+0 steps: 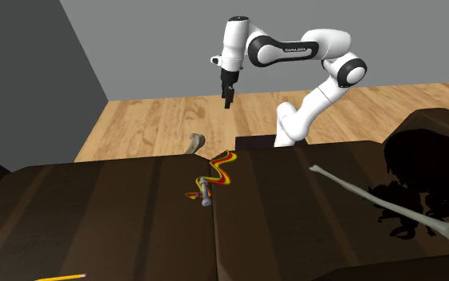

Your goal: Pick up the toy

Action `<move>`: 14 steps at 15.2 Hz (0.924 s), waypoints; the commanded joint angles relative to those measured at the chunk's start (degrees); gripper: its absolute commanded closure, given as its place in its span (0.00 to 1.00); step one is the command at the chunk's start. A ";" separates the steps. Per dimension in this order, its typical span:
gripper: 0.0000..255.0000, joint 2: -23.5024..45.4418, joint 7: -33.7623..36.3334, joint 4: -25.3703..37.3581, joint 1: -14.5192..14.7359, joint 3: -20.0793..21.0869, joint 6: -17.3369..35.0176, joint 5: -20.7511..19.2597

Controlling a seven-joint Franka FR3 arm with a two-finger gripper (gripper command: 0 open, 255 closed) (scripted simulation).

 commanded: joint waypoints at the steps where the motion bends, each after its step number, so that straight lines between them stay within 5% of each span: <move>1: 0.00 0.00 0.00 0.00 0.00 0.00 0.00 0.00; 14: 0.00 11.31 21.95 5.80 3.24 15.86 3.46 8.23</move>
